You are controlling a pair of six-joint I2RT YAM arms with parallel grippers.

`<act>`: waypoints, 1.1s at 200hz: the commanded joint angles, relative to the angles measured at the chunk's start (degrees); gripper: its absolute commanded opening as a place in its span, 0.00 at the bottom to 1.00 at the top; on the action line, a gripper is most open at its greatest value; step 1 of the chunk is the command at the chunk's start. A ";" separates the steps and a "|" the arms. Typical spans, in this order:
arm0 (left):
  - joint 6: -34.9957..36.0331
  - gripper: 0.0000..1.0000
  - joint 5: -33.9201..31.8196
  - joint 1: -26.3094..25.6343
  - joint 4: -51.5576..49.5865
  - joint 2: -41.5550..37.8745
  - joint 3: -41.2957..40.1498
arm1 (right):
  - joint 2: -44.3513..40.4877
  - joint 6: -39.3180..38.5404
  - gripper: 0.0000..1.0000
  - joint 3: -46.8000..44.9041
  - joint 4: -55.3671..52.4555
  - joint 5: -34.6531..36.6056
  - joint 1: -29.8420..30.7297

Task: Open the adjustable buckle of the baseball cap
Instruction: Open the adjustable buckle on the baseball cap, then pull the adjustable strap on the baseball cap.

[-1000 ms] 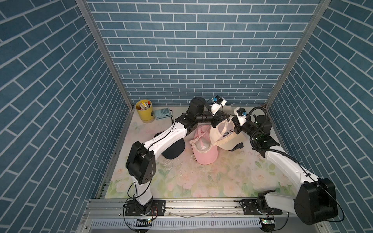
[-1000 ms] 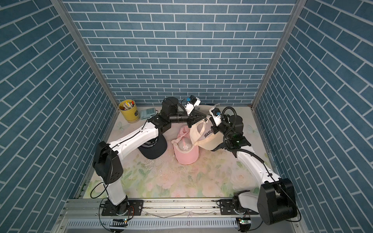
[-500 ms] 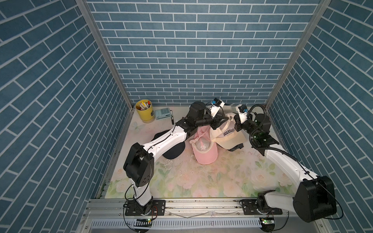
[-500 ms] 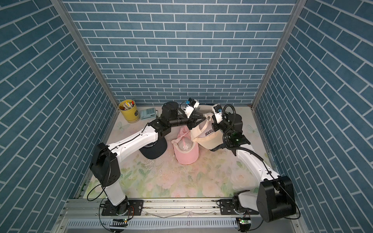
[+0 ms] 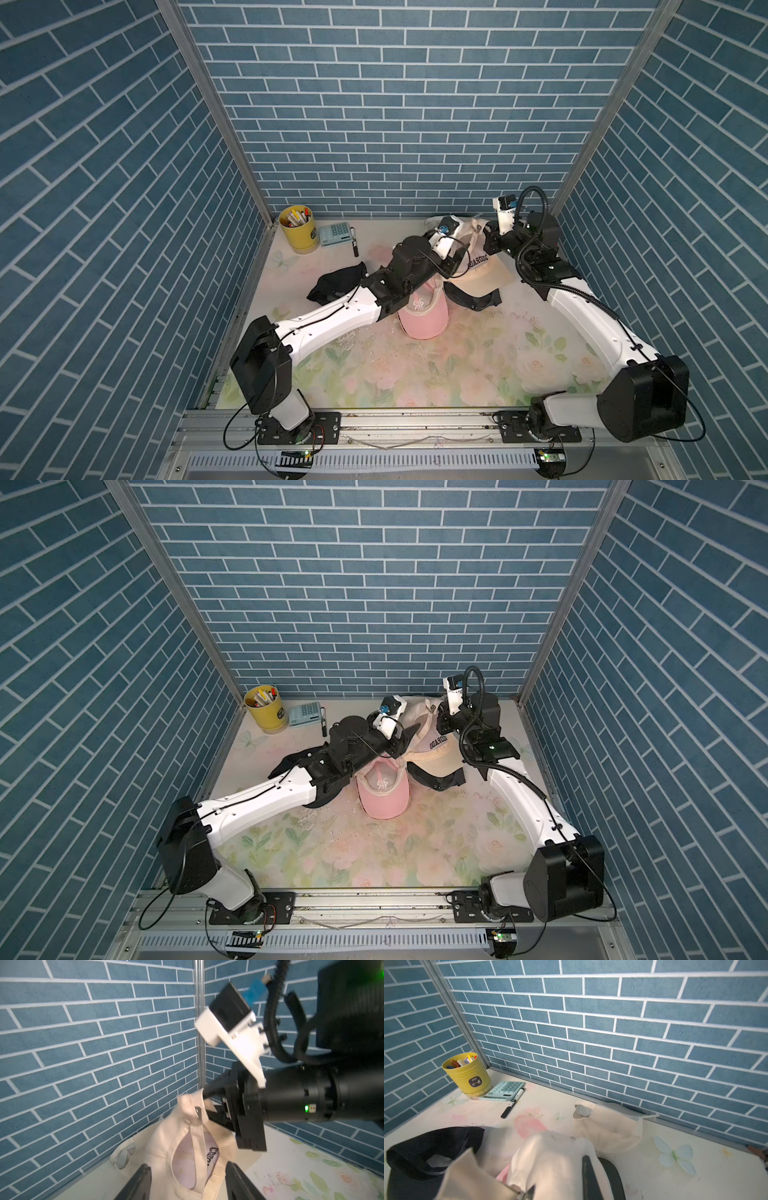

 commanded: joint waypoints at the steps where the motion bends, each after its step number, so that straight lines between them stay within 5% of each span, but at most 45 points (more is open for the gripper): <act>1: 1.20 0.62 -9.28 -0.63 5.53 1.88 -1.14 | 0.10 7.86 0.00 2.40 -4.81 1.27 0.47; 28: 3.02 0.65 -13.04 -2.85 8.96 4.60 -0.09 | 0.09 10.67 0.00 4.68 -8.90 2.53 1.15; 97: 2.32 0.70 -7.01 -3.76 13.87 7.41 -0.36 | -1.53 14.65 0.00 5.83 -12.27 5.97 3.15; 136: 1.29 0.69 -13.29 -3.78 7.93 12.35 7.17 | -2.64 16.37 0.00 5.69 -13.01 6.92 4.14; 198: 0.82 0.69 -13.54 -3.67 11.49 14.31 5.74 | -4.30 16.91 0.00 5.22 -13.19 7.30 5.04; 209: 1.06 0.66 -14.84 -3.66 12.05 14.80 6.05 | -4.54 16.82 0.00 5.08 -13.11 7.30 5.28; 220: 1.24 0.52 -15.79 -3.58 12.86 14.85 6.03 | -4.65 16.78 0.00 4.86 -13.33 7.38 5.45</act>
